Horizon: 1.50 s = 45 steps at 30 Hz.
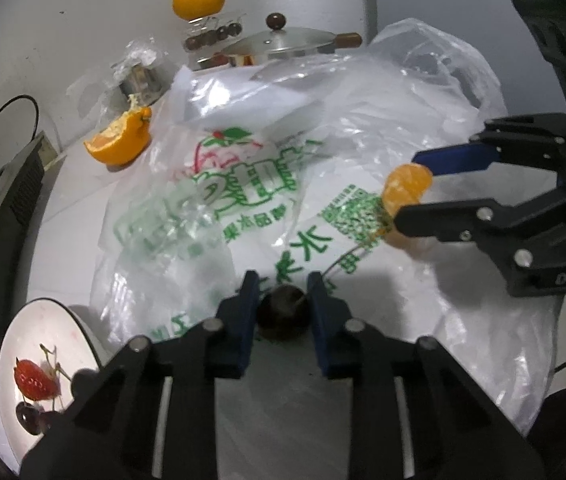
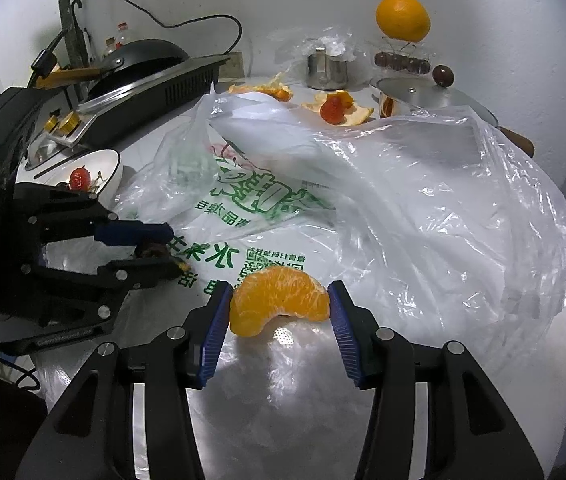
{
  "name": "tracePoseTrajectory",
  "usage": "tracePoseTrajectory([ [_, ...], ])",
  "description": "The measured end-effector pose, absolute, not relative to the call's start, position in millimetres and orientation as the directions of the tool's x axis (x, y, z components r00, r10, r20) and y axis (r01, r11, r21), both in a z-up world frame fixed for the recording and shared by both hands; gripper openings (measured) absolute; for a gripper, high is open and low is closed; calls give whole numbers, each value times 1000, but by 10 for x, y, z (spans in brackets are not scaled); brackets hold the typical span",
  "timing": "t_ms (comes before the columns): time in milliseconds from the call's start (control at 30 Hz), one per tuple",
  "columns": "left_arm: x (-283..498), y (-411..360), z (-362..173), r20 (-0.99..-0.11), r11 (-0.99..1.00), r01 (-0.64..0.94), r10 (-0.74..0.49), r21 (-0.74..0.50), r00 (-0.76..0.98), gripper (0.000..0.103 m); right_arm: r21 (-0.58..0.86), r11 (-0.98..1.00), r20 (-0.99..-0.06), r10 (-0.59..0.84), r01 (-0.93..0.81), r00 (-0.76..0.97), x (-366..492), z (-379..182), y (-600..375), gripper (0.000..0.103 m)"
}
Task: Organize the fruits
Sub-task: 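Grasp an orange segment with the right tool while the left tool grasps a dark cherry, then carry the orange segment and cherry over the white plate with both tools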
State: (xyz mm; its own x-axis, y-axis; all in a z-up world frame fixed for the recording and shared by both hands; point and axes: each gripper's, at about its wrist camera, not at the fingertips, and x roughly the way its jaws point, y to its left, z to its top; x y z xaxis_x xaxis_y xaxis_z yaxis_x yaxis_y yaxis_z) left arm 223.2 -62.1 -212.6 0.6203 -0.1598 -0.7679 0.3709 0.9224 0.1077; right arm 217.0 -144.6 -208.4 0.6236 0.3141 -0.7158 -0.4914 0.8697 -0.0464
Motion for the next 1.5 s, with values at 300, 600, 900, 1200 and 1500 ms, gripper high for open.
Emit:
tracePoseTrajectory([
  [300, 2068, -685, -1958, -746, 923, 378, -204, 68, 634, 25, -60, 868, -701, 315, -493, 640, 2077, -2000, -1443, 52],
  [600, 1928, -627, -1715, -709, 927, 370, -221, 61, 670, 25, -77, 866, -680, 317, -494, 662, 1947, -1856, -1408, 52],
  [900, 1756, -519, -1534, -674, 936, 346, -218, 60, 706, 25, -96, 856, -660, 326, -507, 676, 1800, -1723, -1308, 52],
  [1200, 1570, -358, -1392, -643, 947, 319, -217, 45, 734, 25, -121, 842, -646, 336, -526, 686, 1655, -1602, -1121, 52],
  [1500, 1396, -87, -1325, -621, 961, 274, -198, 27, 758, 25, -145, 821, -640, 348, -553, 685, 1564, -1522, -863, 52],
])
